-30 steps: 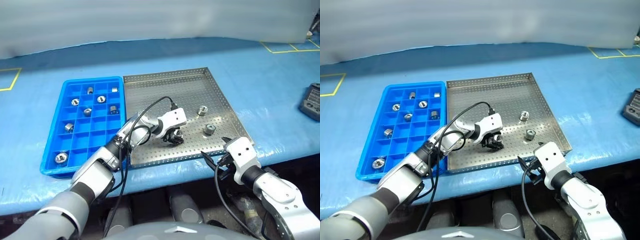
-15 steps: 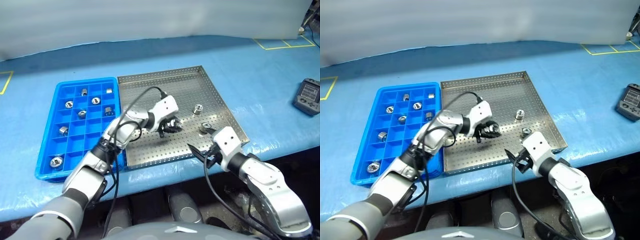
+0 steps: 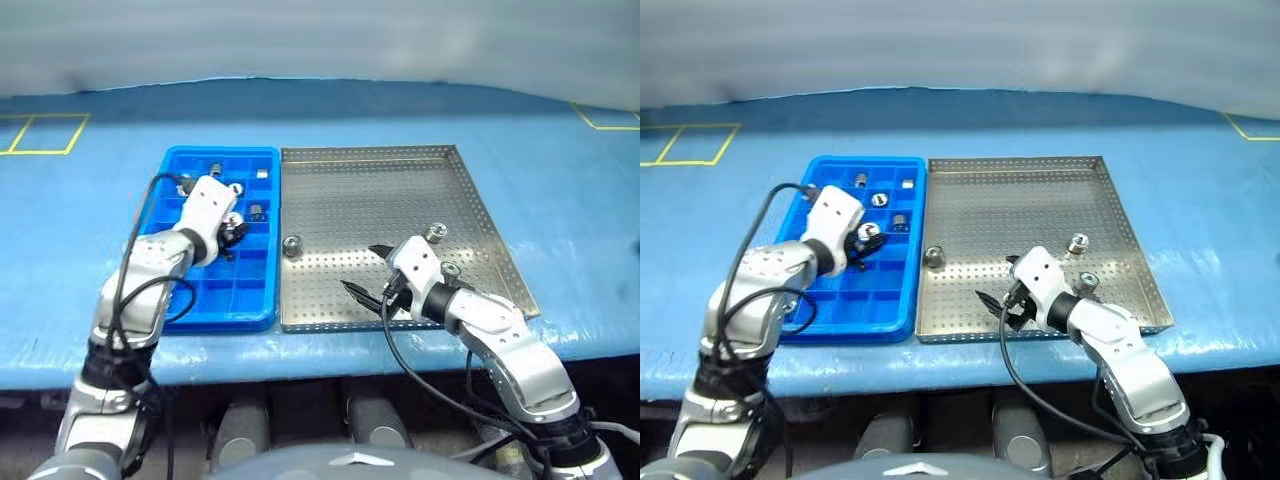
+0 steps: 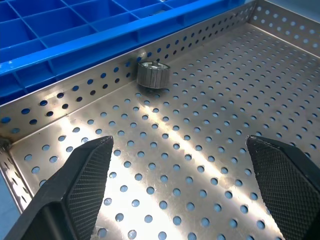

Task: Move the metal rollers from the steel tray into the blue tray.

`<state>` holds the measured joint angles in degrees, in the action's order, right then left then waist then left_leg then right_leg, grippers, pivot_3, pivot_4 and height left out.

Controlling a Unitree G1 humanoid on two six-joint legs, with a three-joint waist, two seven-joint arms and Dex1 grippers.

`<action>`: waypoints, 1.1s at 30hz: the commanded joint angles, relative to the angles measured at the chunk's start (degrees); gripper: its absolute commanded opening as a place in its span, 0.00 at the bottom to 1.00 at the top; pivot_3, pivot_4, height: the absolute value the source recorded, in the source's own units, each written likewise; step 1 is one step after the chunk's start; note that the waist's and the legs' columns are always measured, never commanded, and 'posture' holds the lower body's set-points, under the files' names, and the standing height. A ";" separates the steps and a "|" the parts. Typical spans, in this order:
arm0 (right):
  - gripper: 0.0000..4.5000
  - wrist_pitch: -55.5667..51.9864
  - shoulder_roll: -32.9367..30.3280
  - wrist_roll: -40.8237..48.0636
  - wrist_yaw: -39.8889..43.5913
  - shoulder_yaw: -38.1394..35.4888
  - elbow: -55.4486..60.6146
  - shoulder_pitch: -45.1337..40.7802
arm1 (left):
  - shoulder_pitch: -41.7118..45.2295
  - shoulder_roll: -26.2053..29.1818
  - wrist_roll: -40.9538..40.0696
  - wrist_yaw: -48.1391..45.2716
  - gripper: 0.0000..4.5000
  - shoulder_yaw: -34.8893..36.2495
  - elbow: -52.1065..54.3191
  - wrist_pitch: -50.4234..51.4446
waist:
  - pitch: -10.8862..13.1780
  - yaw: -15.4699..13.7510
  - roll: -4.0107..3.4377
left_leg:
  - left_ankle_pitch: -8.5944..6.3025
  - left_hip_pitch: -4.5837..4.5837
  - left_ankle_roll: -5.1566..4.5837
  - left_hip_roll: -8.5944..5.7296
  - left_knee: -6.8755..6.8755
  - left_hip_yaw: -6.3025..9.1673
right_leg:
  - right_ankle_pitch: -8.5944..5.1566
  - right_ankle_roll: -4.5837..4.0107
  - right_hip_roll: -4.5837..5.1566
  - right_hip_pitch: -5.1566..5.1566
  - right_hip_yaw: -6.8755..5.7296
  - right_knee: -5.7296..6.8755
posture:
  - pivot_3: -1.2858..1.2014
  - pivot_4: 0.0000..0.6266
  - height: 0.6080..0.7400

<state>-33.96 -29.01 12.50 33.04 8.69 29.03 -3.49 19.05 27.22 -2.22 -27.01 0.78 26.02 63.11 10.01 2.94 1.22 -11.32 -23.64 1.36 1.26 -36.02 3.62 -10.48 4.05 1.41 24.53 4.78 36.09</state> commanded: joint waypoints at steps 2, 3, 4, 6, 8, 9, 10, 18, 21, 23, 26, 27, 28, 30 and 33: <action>1.00 0.87 -0.32 -0.78 0.23 0.45 -0.49 -1.70 | -3.05 1.12 -0.26 2.61 0.38 2.21 6.64 3.30 | 0.00 -1.51 0.01 | 0.00 0.01 0.00 0.00 -0.02 0.00 | 0.00 0.00 0.00 -0.03 -0.02 -0.02 | 0.56 0.24 1.00; 1.00 0.89 -0.33 -0.98 0.22 0.63 -0.63 -1.85 | -3.80 1.14 -0.39 3.11 0.38 2.68 7.07 3.68 | 0.00 -1.81 0.01 | 0.00 0.01 0.00 0.00 -0.03 0.00 | 0.00 0.00 0.01 -0.03 -0.03 -0.02 | 0.56 0.24 1.00; 1.00 0.91 -0.32 -1.25 0.07 0.72 -0.81 -2.04 | -4.57 1.13 -0.44 3.60 0.38 3.09 7.32 3.93 | 0.00 -2.00 0.01 | 0.00 0.01 0.01 0.00 -0.03 0.00 | 0.00 0.00 0.01 -0.03 -0.03 -0.02 | 0.56 0.24 1.00; 1.00 0.73 -0.29 -1.72 -0.35 0.76 -1.18 -2.39 | -5.59 1.30 -0.60 4.25 0.38 3.13 7.55 4.23 | 0.00 -2.25 0.01 | 0.00 0.02 0.01 0.01 -0.03 0.00 | 0.00 -0.01 0.01 -0.03 -0.05 -0.02 | 0.56 0.24 1.00; 1.00 0.46 -0.14 -1.88 -0.54 0.80 -1.52 -2.87 | -5.98 0.79 -1.22 4.70 0.38 2.55 7.15 4.60 | 0.00 -2.33 0.01 | 0.00 0.02 0.01 0.01 -0.04 0.00 | 0.00 -0.01 0.01 -0.04 -0.06 -0.02 | 0.56 0.24 1.00; 1.00 0.37 -0.09 -1.90 -0.54 0.83 -1.56 -3.05 | -6.03 0.65 -1.46 4.83 0.38 2.14 6.82 4.64 | 0.00 -2.33 0.01 | 0.00 0.02 0.01 0.01 -0.03 0.01 | 0.00 -0.01 0.01 -0.04 -0.08 -0.02 | 0.56 0.24 1.00; 1.00 0.36 -0.04 -1.90 -0.51 0.87 -1.52 -3.18 | -6.11 0.51 -1.41 5.19 0.38 1.58 6.15 4.30 | 0.00 -2.33 0.01 | 0.00 0.02 0.01 0.01 -0.03 0.01 | 0.00 -0.01 0.01 -0.04 -0.08 -0.02 | 0.56 0.24 1.00; 1.00 0.74 0.60 -2.00 -1.09 0.11 -1.90 -3.84 | -5.04 -0.59 -2.96 5.96 0.81 2.08 5.75 3.41 | 0.00 -2.28 0.01 | 0.00 0.03 0.01 0.02 -0.03 0.01 | 0.00 -0.01 0.01 -0.04 -0.08 -0.02 | 0.56 0.24 1.00; 1.00 2.30 2.07 -0.04 0.51 -0.17 -4.01 -5.06 | -4.64 -1.03 -4.31 5.71 0.81 3.11 4.95 2.48 | 0.00 -2.24 0.01 | 0.01 0.04 0.01 0.02 -0.05 0.00 | 0.01 -0.01 0.01 -0.06 -0.09 -0.01 | 0.55 0.24 1.00; 1.00 3.58 3.64 2.14 2.29 -0.75 -6.80 -6.61 | -4.63 -1.46 -6.42 4.18 0.81 3.69 5.40 1.13 | 0.00 -2.14 0.01 | 0.00 0.04 0.01 0.02 -0.06 -0.01 | 0.01 -0.01 0.01 -0.06 -0.08 -0.01 | 0.55 0.24 1.00; 1.00 5.46 5.84 5.24 5.98 -1.44 -13.53 -10.40 | -5.26 -1.18 -10.80 -0.27 0.81 3.57 7.54 -2.91 | 0.00 -2.07 0.01 | 0.01 0.04 0.01 0.03 -0.06 -0.01 | 0.01 -0.01 0.01 -0.07 -0.09 -0.01 | 0.56 0.24 1.00; 1.00 5.97 6.09 5.46 6.75 -1.42 -15.22 -11.33 | -5.45 -1.02 -11.83 -1.16 0.81 3.55 7.91 -3.84 | 0.00 -2.11 0.02 | 0.01 0.05 0.01 0.03 -0.06 -0.02 | 0.02 -0.01 0.01 -0.08 -0.08 -0.01 | 0.56 0.24 1.00; 1.00 6.73 6.46 5.25 7.47 -1.15 -17.81 -12.86 | -5.87 -0.77 -12.89 -2.10 0.81 3.57 8.82 -4.76 | 0.00 -2.17 0.02 | 0.01 0.04 0.01 0.03 -0.06 -0.01 | 0.02 -0.02 0.01 -0.08 -0.09 -0.01 | 0.56 0.24 1.00; 1.00 8.15 7.26 4.66 8.43 -0.66 -22.41 -15.40 | -6.80 -0.25 -14.50 -3.44 0.81 3.59 10.27 -6.38 | 0.00 -2.14 0.01 | 0.01 0.04 0.01 0.03 -0.05 -0.01 | 0.02 -0.02 0.01 -0.08 -0.09 -0.02 | 0.56 0.24 1.00; 1.00 10.29 8.40 2.33 8.87 1.00 -29.58 -18.91 | -8.51 0.04 -17.11 -4.93 0.81 4.50 12.28 -8.41 | -0.01 -2.13 0.01 | 0.01 0.06 0.01 0.03 -0.02 -0.02 | 0.02 -0.03 0.01 -0.07 -0.08 -0.02 | 0.57 0.24 1.00</action>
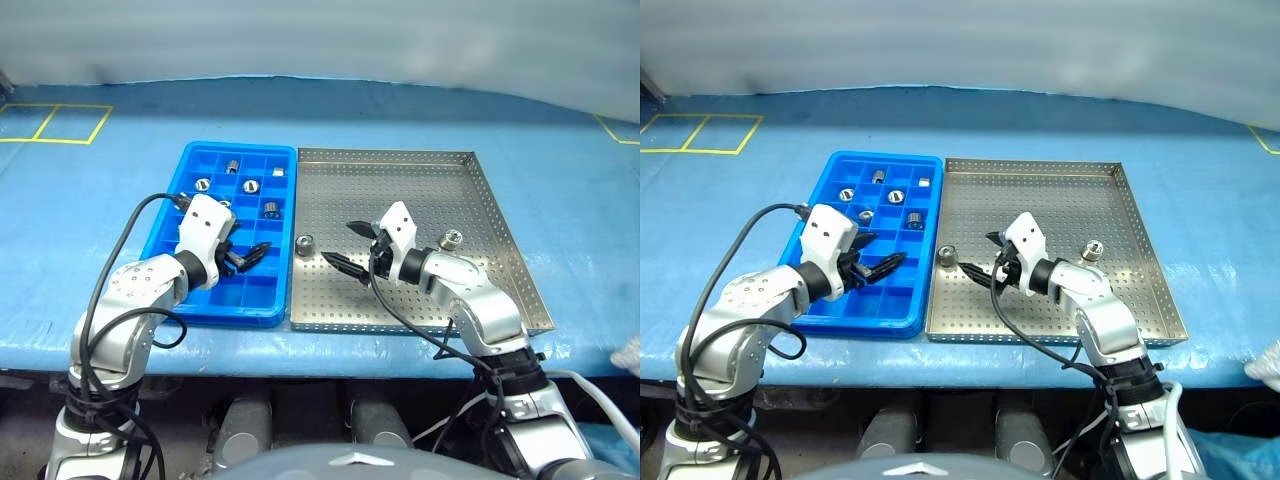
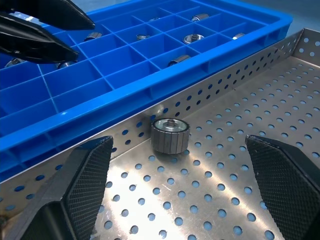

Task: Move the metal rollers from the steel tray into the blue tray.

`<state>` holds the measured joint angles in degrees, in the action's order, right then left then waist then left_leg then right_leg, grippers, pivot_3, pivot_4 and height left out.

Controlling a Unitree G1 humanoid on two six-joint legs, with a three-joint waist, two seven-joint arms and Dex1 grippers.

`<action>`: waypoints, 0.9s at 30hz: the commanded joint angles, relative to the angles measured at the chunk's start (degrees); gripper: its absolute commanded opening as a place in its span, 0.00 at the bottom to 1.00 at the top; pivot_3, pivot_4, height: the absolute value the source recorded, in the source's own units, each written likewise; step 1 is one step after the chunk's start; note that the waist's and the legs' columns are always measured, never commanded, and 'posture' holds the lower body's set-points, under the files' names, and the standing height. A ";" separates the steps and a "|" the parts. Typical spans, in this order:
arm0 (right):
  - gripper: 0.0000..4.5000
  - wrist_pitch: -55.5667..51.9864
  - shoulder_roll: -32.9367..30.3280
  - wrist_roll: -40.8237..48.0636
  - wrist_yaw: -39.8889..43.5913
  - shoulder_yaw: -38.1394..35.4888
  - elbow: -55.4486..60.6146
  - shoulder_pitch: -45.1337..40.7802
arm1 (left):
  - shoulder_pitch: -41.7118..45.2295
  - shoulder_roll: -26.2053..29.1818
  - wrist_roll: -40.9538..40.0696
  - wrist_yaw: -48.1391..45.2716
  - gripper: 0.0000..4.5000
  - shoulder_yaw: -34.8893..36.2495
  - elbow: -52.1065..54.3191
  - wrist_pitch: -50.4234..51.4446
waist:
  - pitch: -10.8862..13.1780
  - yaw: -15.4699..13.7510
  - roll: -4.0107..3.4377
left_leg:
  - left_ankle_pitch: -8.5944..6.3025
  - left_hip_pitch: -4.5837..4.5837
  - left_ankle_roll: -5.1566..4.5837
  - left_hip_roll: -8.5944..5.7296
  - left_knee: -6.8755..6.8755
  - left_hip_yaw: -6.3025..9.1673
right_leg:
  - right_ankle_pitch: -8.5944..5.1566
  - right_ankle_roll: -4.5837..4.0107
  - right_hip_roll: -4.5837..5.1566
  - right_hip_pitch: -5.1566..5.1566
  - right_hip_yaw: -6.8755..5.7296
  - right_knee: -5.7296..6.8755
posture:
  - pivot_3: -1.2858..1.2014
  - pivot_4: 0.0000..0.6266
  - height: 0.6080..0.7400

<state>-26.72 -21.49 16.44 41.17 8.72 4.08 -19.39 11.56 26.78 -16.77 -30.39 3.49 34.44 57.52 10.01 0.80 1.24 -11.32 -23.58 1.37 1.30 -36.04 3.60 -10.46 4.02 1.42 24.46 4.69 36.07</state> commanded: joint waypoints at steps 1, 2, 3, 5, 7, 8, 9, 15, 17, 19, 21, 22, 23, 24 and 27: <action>1.00 3.69 1.26 -2.60 0.84 1.71 -6.81 -3.99 | -1.59 0.37 -3.55 -1.72 0.81 2.52 4.36 -3.13 | 0.00 -0.02 0.00 | 0.00 0.00 0.00 0.00 0.00 0.00 | 0.00 0.00 0.00 0.00 0.00 0.00 | 0.58 0.24 1.00; 1.00 4.23 1.53 -3.26 0.97 2.19 -8.35 -4.67 | -2.00 0.35 -4.30 -1.76 0.81 3.03 4.65 -3.35 | 0.00 -0.10 0.00 | 0.00 0.01 0.00 0.00 0.00 0.00 | 0.00 -0.01 0.00 0.00 -0.01 0.01 | 0.58 0.24 1.00; 1.00 4.71 1.91 -3.26 1.49 2.33 -9.45 -5.12 | -2.42 0.62 -4.67 -1.63 0.81 3.31 4.81 -3.55 | 0.00 -0.15 0.00 | 0.00 0.02 0.00 0.01 0.00 0.00 | 0.01 -0.01 0.00 0.00 -0.01 0.01 | 0.58 0.24 1.00; 1.00 5.71 3.01 -3.41 2.19 2.51 -12.54 -6.39 | -3.44 1.35 -4.70 -0.77 0.81 3.65 4.99 -3.51 | 0.00 -0.24 0.00 | 0.00 0.01 0.00 0.01 0.00 0.01 | 0.01 -0.01 -0.01 -0.01 -0.02 0.02 | 0.58 0.24 1.00; 1.00 6.74 3.93 -3.94 2.64 2.70 -15.52 -7.62 | -4.17 1.81 -4.75 0.03 0.81 3.96 4.99 -3.63 | 0.00 -0.23 0.00 | 0.00 0.01 0.00 0.01 0.00 0.01 | 0.01 -0.01 -0.01 -0.02 -0.01 0.01 | 0.59 0.24 1.00; 1.00 7.38 4.49 -4.25 2.76 2.74 -17.29 -8.41 | -4.47 2.01 -4.75 0.36 0.81 4.22 5.04 -3.76 | 0.00 -0.30 0.00 | 0.01 0.00 0.00 0.00 -0.01 0.01 | 0.01 -0.01 0.00 -0.02 -0.01 0.01 | 0.59 0.24 1.00; 1.00 7.95 4.98 -4.48 2.91 2.76 -18.82 -9.11 | -4.68 2.12 -4.79 0.72 0.81 4.50 5.09 -3.73 | 0.00 -0.32 0.00 | 0.01 0.00 0.00 0.00 -0.01 0.01 | 0.01 0.00 0.00 -0.02 -0.02 0.01 | 0.59 0.24 1.00; 1.00 10.49 7.68 -4.95 4.41 2.43 -25.81 -12.54 | -5.44 2.75 -5.19 2.25 0.81 4.97 4.95 -3.86 | 0.00 -0.33 -0.01 | 0.01 0.02 0.00 0.01 0.01 0.03 | 0.01 -0.01 -0.01 -0.03 -0.04 0.02 | 0.60 0.24 1.00; 1.00 11.62 8.52 -5.46 4.40 2.40 -28.65 -13.74 | -5.60 2.95 -5.20 2.62 0.81 4.81 4.91 -4.06 | 0.00 -0.30 -0.01 | 0.01 0.02 0.00 0.01 0.03 0.04 | 0.01 -0.01 -0.01 -0.02 -0.04 0.02 | 0.60 0.24 1.00; 1.00 12.27 9.31 -5.64 4.76 2.29 -31.02 -14.72 | -5.69 3.26 -4.96 3.07 0.81 4.55 4.72 -4.28 | 0.00 -0.37 0.00 | 0.01 0.02 0.00 0.01 0.03 0.04 | 0.01 -0.01 -0.01 -0.02 -0.05 0.02 | 0.60 0.24 1.00; 1.00 12.75 10.01 -5.82 5.41 2.35 -32.99 -15.46 | -5.72 3.43 -4.79 3.51 0.81 4.37 4.48 -4.34 | 0.00 -0.43 -0.01 | 0.01 0.02 0.01 0.01 0.03 0.05 | 0.01 -0.01 -0.01 -0.03 -0.06 0.01 | 0.60 0.24 1.00; 1.00 12.92 10.28 -5.85 5.73 2.38 -33.64 -15.67 | -5.75 3.52 -4.71 3.68 0.81 4.31 4.41 -4.37 | 0.00 -0.45 -0.01 | 0.01 0.02 0.01 0.01 0.03 0.06 | 0.01 -0.01 -0.01 -0.03 -0.06 0.01 | 0.60 0.24 1.00; 1.00 13.00 10.53 -5.86 5.98 2.35 -34.06 -15.78 | -5.83 3.64 -4.62 3.83 0.81 4.30 4.37 -4.37 | 0.00 -0.44 -0.01 | 0.01 0.02 0.01 0.01 0.03 0.06 | 0.01 -0.01 -0.01 -0.03 -0.06 0.01 | 0.60 0.24 1.00; 0.96 13.06 10.75 -5.90 6.18 2.28 -34.34 -15.83 | -5.86 3.68 -4.61 4.03 0.82 4.35 4.26 -4.22 | 0.00 -0.43 -0.01 | 0.01 0.02 0.01 0.01 0.04 0.06 | 0.01 -0.02 -0.01 -0.03 -0.06 0.01 | 0.60 0.24 1.00; 0.79 13.18 11.15 -5.90 6.44 1.99 -34.44 -15.75 | -5.98 3.77 -4.68 4.48 0.82 4.37 3.93 -4.17 | 0.00 -0.44 -0.01 | 0.01 0.02 0.01 0.01 0.04 0.07 | 0.01 -0.02 -0.01 -0.03 -0.07 0.01 | 0.60 0.24 1.00</action>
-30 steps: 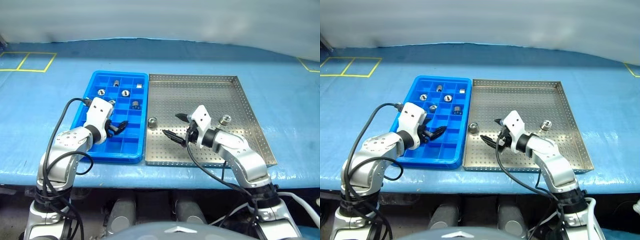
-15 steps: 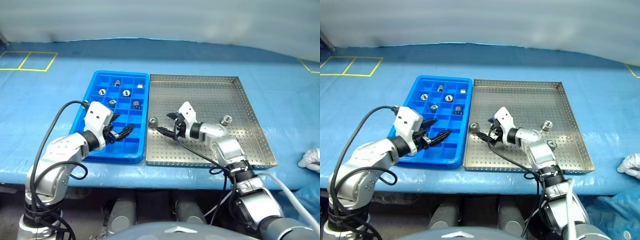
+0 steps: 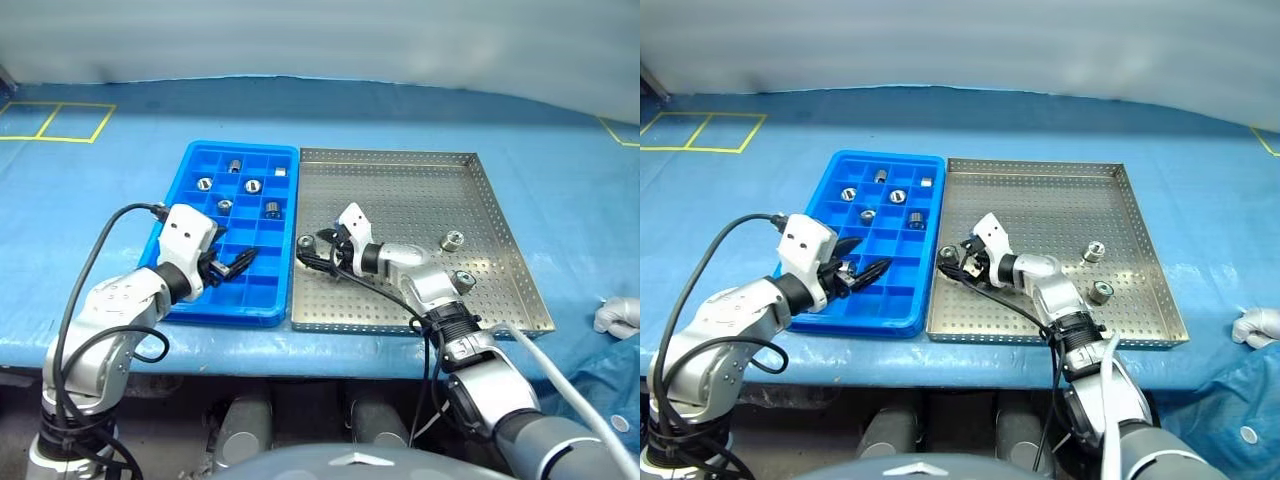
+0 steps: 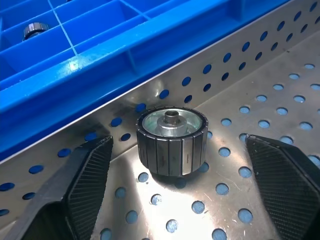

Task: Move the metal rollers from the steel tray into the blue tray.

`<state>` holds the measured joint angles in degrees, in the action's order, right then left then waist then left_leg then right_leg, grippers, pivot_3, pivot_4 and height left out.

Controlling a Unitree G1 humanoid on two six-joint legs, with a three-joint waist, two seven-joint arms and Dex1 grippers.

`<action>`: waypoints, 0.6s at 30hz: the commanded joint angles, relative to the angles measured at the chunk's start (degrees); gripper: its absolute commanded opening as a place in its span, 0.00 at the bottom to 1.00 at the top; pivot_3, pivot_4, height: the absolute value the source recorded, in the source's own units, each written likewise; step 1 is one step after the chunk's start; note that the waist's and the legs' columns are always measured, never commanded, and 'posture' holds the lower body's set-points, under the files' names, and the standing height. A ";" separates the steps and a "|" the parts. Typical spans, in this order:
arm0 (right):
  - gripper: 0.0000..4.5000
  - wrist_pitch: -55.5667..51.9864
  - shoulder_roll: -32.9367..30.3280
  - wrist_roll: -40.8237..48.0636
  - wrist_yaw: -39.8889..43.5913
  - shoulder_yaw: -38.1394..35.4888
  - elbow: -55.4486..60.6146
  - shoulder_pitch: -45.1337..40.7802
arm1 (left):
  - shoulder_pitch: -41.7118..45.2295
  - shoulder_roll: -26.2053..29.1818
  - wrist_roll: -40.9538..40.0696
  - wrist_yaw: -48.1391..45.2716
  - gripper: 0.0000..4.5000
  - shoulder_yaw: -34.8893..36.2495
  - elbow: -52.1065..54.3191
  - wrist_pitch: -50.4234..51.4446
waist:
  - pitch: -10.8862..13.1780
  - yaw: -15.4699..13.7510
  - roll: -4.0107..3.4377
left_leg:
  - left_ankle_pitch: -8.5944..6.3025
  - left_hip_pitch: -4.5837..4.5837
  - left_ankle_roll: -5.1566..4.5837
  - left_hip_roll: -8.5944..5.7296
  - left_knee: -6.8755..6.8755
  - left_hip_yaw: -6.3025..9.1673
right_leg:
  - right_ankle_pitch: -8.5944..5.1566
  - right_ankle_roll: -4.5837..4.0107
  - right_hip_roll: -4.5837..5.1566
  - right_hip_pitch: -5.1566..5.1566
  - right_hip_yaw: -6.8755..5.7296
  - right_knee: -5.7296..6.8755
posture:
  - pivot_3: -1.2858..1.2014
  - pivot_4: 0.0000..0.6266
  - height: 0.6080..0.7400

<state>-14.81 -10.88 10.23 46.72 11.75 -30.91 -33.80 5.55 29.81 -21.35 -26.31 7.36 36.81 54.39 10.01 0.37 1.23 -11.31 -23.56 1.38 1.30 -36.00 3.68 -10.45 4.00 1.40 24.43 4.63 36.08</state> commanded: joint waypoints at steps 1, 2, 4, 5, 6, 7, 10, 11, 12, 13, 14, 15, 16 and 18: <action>0.72 1.35 0.65 0.41 0.83 -1.27 0.63 -1.28 | -0.01 0.76 -0.10 0.52 0.82 0.41 1.47 -1.09 | 0.00 -0.02 0.00 | 0.00 0.00 0.00 0.00 0.00 0.01 | 0.00 0.00 0.00 0.00 0.00 0.00 | 0.60 0.24 1.00; 0.64 1.41 0.73 0.50 0.64 -1.55 0.79 -1.21 | -0.05 0.76 -0.13 0.58 0.82 0.33 1.41 -1.11 | 0.00 -0.01 0.00 | 0.00 0.00 0.00 0.00 0.00 0.01 | 0.00 0.00 0.00 0.00 -0.01 0.00 | 0.60 0.24 1.00; 0.51 1.67 0.67 0.33 0.05 -1.89 1.55 -0.92 | -0.23 0.76 -0.21 0.63 0.82 0.19 1.40 -1.08 | 0.00 -0.03 0.00 | 0.00 -0.01 0.00 0.00 0.00 0.01 | 0.00 0.00 0.00 0.00 -0.01 0.00 | 0.60 0.24 1.00; 0.51 1.83 0.62 0.24 -0.34 -2.07 2.05 -0.67 | -0.39 0.78 -0.17 0.67 0.82 0.11 1.34 -1.11 | 0.00 -0.04 0.00 | 0.00 -0.01 0.00 0.00 0.00 0.01 | 0.00 0.00 0.00 0.00 -0.01 0.00 | 0.60 0.24 1.00; 0.51 1.66 0.61 0.18 -0.87 -2.30 2.59 -0.45 | -0.48 0.80 -0.09 0.75 0.82 0.06 1.20 -1.11 | 0.00 -0.05 0.00 | 0.00 -0.01 0.00 0.00 0.00 0.01 | 0.00 0.00 0.00 0.00 -0.01 0.00 | 0.60 0.24 1.00; 0.51 1.61 0.57 0.08 -1.29 -2.47 3.13 -0.27 | -0.52 0.78 -0.05 0.84 0.82 0.09 1.01 -1.13 | 0.00 -0.04 -0.01 | 0.00 -0.01 0.00 0.00 0.00 0.01 | 0.00 0.00 0.00 0.00 -0.01 0.00 | 0.60 0.24 1.00; 0.51 1.65 -0.28 -0.70 -1.70 -2.12 6.74 0.55 | -0.45 0.51 0.29 1.68 0.82 0.39 0.42 -1.09 | 0.01 -0.06 -0.01 | 0.00 -0.01 0.00 0.00 0.01 0.02 | 0.00 0.00 0.00 0.01 -0.01 0.00 | 0.60 0.24 1.00; 0.51 1.55 -0.70 -1.17 -1.91 -1.82 8.28 0.80 | -0.35 0.33 0.41 2.16 0.82 0.56 0.16 -0.91 | 0.01 -0.06 -0.01 | 0.00 -0.01 0.00 0.00 0.02 0.02 | -0.01 -0.01 0.00 0.01 -0.02 0.00 | 0.60 0.24 1.00; 0.51 1.22 -1.17 -1.60 -2.21 -1.57 10.25 1.00 | -0.28 -0.02 0.49 2.79 0.82 0.85 -0.03 -0.72 | 0.01 -0.08 -0.02 | 0.00 -0.01 0.00 0.00 0.03 0.02 | -0.01 -0.01 0.00 0.01 -0.02 0.00 | 0.60 0.24 1.00; 0.51 0.93 -1.46 -1.82 -2.60 -1.53 12.04 1.01 | -0.24 -0.33 0.61 3.38 0.82 1.10 -0.20 -0.66 | 0.01 -0.09 -0.02 | 0.00 -0.02 0.00 0.00 0.03 0.02 | -0.01 -0.01 0.00 0.02 -0.01 0.00 | 0.60 0.24 1.00; 0.51 0.49 -1.59 -1.81 -2.94 -1.66 13.59 0.87 | -0.27 -0.62 0.77 4.03 0.82 1.24 -0.26 -0.64 | 0.01 -0.08 -0.02 | 0.00 -0.02 0.00 0.00 0.03 0.02 | -0.01 -0.01 0.00 0.03 -0.01 0.00 | 0.60 0.24 1.00; 0.51 -0.09 -1.62 -1.66 -3.08 -1.74 14.98 0.54 | -0.29 -1.03 0.96 4.89 0.82 1.43 -0.46 -0.35 | 0.01 -0.08 -0.02 | 0.00 -0.02 0.00 0.00 0.03 0.02 | -0.01 -0.01 0.00 0.03 -0.01 0.00 | 0.60 0.24 1.00; 0.51 -0.93 -1.65 -1.65 -3.15 -1.57 15.93 0.07 | -0.32 -1.28 1.17 5.61 0.82 1.44 -0.77 -0.17 | 0.01 -0.08 -0.02 | 0.00 -0.01 0.00 0.00 0.03 0.02 | -0.01 -0.01 0.00 0.03 -0.02 0.00 | 0.60 0.24 1.00; 0.51 -1.77 -1.79 -1.92 -2.52 -0.75 16.20 -0.59 | -0.55 -1.54 0.81 6.03 0.82 1.27 -0.83 0.06 | 0.01 -0.10 -0.02 | 0.00 0.00 0.00 0.00 0.04 0.03 | -0.01 -0.01 0.00 0.03 -0.02 0.01 | 0.61 0.24 1.00</action>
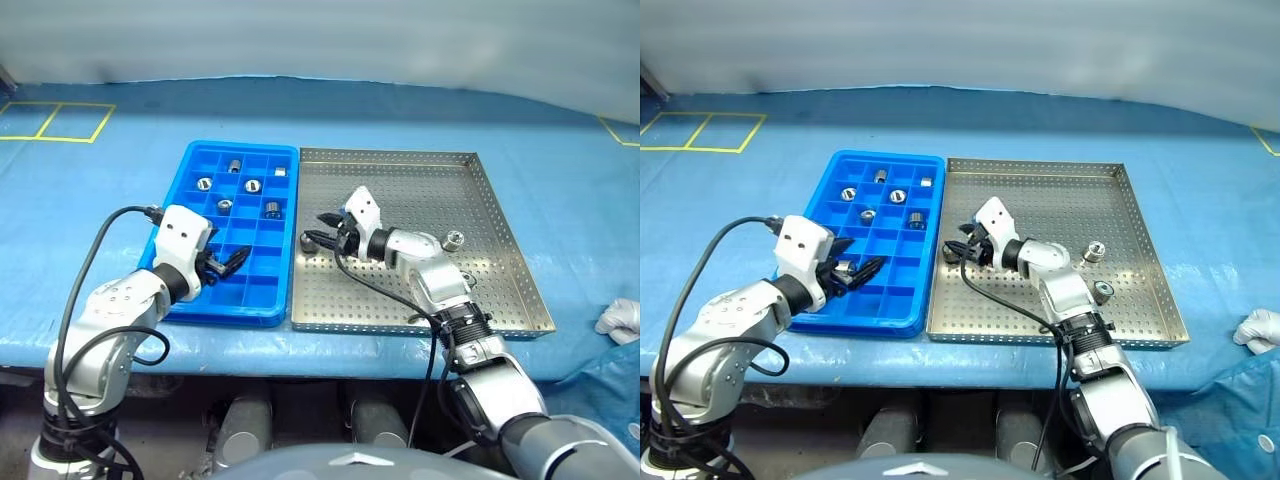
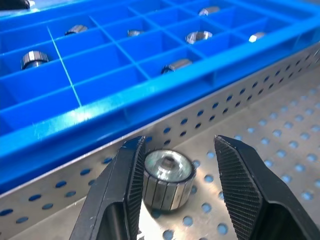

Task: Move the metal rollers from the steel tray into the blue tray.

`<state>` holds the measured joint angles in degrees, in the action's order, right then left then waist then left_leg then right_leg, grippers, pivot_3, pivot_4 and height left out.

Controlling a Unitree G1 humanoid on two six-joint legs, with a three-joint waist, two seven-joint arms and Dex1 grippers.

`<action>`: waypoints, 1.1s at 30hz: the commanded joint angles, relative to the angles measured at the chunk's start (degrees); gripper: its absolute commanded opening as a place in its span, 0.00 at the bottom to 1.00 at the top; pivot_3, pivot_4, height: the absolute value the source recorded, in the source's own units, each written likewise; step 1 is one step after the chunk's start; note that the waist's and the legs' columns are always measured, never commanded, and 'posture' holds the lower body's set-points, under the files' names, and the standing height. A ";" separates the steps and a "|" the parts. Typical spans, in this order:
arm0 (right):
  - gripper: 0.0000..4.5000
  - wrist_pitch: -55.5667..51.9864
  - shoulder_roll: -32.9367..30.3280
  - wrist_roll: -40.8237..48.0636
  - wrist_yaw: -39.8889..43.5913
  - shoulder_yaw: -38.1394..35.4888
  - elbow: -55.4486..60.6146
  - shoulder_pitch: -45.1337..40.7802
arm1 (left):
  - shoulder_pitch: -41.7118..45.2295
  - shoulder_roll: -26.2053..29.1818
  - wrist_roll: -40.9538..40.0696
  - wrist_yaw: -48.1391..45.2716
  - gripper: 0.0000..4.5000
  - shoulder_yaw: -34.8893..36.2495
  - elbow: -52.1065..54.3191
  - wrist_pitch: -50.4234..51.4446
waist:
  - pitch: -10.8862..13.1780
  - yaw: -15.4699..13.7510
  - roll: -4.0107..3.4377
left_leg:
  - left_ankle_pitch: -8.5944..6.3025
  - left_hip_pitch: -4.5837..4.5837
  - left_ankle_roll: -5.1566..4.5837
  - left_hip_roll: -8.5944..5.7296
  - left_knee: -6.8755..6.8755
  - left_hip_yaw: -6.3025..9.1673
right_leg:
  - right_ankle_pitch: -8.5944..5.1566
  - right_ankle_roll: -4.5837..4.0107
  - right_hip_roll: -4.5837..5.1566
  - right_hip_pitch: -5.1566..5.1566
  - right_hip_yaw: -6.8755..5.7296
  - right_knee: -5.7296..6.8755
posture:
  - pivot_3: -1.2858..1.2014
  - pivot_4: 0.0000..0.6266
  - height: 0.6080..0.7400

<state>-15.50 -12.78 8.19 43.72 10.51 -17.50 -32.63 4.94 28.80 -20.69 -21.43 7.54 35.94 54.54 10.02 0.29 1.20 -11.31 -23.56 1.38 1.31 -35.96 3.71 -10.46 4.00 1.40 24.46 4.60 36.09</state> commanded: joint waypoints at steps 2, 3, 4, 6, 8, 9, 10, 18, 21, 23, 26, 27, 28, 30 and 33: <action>0.51 -0.96 0.48 -0.43 0.14 0.69 0.36 -2.38 | -0.23 -0.52 -0.27 1.01 0.82 0.72 0.56 -0.19 | 0.00 -0.19 0.00 | 0.00 0.00 0.00 0.00 0.00 0.01 | 0.00 0.00 0.00 0.00 -0.01 0.00 | 0.61 0.24 1.00; 0.51 -0.84 0.72 -0.77 -0.42 0.60 -1.01 -2.67 | -0.34 -0.53 -0.35 1.04 0.82 0.61 0.79 -0.23 | 0.00 -0.26 0.00 | 0.00 -0.01 0.00 0.00 0.00 0.01 | 0.00 -0.01 0.00 0.00 -0.01 0.00 | 0.61 0.24 1.00; 0.51 -0.93 1.26 -0.60 -0.94 0.04 -3.00 -3.13 | -0.43 -0.61 -0.42 1.20 0.82 0.71 0.92 -0.19 | 0.00 -0.33 0.00 | 0.00 0.00 0.00 0.00 0.00 0.00 | -0.01 -0.01 0.00 -0.01 -0.01 0.00 | 0.61 0.24 1.00; 0.51 -1.09 2.01 -0.13 -1.10 -0.83 -5.57 -3.75 | -0.57 -0.68 -0.53 1.48 0.82 0.84 1.01 -0.12 | 0.00 -0.52 0.00 | 0.00 -0.01 0.00 0.00 0.00 0.00 | -0.01 -0.01 0.00 0.00 -0.01 -0.01 | 0.61 0.24 1.00; 0.51 -1.42 2.29 0.29 0.03 -1.09 -8.16 -4.29 | -0.91 -0.46 -0.49 1.61 0.82 0.72 1.14 -0.09 | 0.00 -0.76 0.00 | 0.00 -0.02 0.00 0.00 0.01 0.00 | -0.01 -0.02 0.00 0.00 -0.02 -0.01 | 0.61 0.24 1.00; 0.51 -0.96 2.20 0.11 0.90 -0.68 -8.94 -4.25 | -1.10 -0.39 -0.51 1.65 0.82 0.69 1.26 -0.05 | 0.00 -0.92 0.00 | 0.00 -0.01 0.00 0.00 0.01 0.00 | -0.01 -0.02 0.00 0.00 -0.01 -0.01 | 0.62 0.24 1.00; 0.51 -0.62 2.20 -0.05 1.43 -0.41 -9.43 -4.20 | -1.20 -0.34 -0.52 1.72 0.82 0.68 1.35 0.00 | 0.00 -1.08 0.00 | 0.00 -0.01 0.00 0.00 0.02 0.00 | -0.01 -0.02 0.00 0.00 -0.01 -0.02 | 0.62 0.24 1.00; 0.78 -0.45 3.35 -1.05 0.89 -0.29 -10.38 -3.39 | -1.65 -0.08 -0.55 2.19 0.82 0.96 1.80 0.49 | 0.00 -1.12 0.00 | 0.00 0.01 0.00 0.01 0.04 0.00 | -0.01 -0.03 -0.01 0.01 -0.02 -0.01 | 0.62 0.24 1.00; 0.78 -0.92 3.50 -1.03 1.49 0.04 -10.17 -2.74 | -1.70 -0.05 -0.41 2.40 0.82 0.87 1.68 0.57 | 0.00 -1.15 0.00 | 0.00 0.00 0.01 0.02 0.06 0.00 | -0.02 -0.04 -0.01 0.02 -0.03 -0.01 | 0.62 0.24 1.00; 0.78 -1.34 3.74 -0.90 2.17 0.51 -9.81 -2.04 | -1.71 -0.07 -0.31 2.52 0.82 0.67 1.58 0.53 | 0.00 -1.14 0.00 | 0.00 0.00 0.01 0.02 0.07 0.00 | -0.02 -0.05 -0.01 0.02 -0.03 -0.01 | 0.62 0.24 1.00; 0.74 -2.11 4.05 -0.88 2.80 0.85 -9.75 -1.69 | -1.57 0.13 -0.10 2.66 0.82 0.39 1.33 0.52 | 0.00 -1.03 0.00 | 0.00 0.01 0.01 0.02 0.08 0.00 | -0.02 -0.05 -0.01 0.02 -0.03 -0.02 | 0.62 0.24 1.00; 0.69 -2.30 4.16 -0.84 2.77 0.77 -9.84 -1.69 | -1.49 0.20 -0.03 2.71 0.82 0.34 1.24 0.53 | 0.00 -1.00 0.00 | 0.00 0.02 0.01 0.02 0.08 -0.01 | -0.02 -0.05 -0.01 0.02 -0.03 -0.02 | 0.62 0.24 1.00; 0.64 -2.35 4.24 -0.87 2.69 0.70 -9.87 -1.69 | -1.42 0.24 -0.03 2.72 0.82 0.35 1.19 0.55 | 0.00 -1.01 0.00 | 0.00 0.03 0.01 0.04 0.08 -0.01 | -0.02 -0.05 -0.02 0.02 -0.03 -0.01 | 0.61 0.24 1.00; 0.50 -2.53 4.35 -0.61 2.56 0.27 -9.66 -1.72 | -1.28 0.33 -0.01 2.71 0.82 0.28 1.16 0.56 | 0.00 -1.05 0.00 | 0.00 0.03 0.01 0.05 0.08 0.00 | -0.02 -0.07 -0.04 0.02 -0.04 0.00 | 0.61 0.24 1.00; 0.42 -2.24 4.27 -0.72 2.22 -0.06 -9.30 -1.77 | -1.28 0.44 0.02 2.70 0.82 0.32 1.14 0.53 | 0.00 -1.04 0.00 | 0.00 0.03 0.01 0.06 0.08 -0.01 | -0.02 -0.07 -0.04 0.02 -0.04 0.00 | 0.61 0.24 1.00</action>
<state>-18.05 -9.07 6.91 45.90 10.60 -28.89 -34.27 3.14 28.64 -20.90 -18.80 7.60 35.83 55.65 10.02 -0.76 1.20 -11.31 -23.53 1.39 1.36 -35.88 3.70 -10.48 3.93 1.36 24.48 4.56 36.08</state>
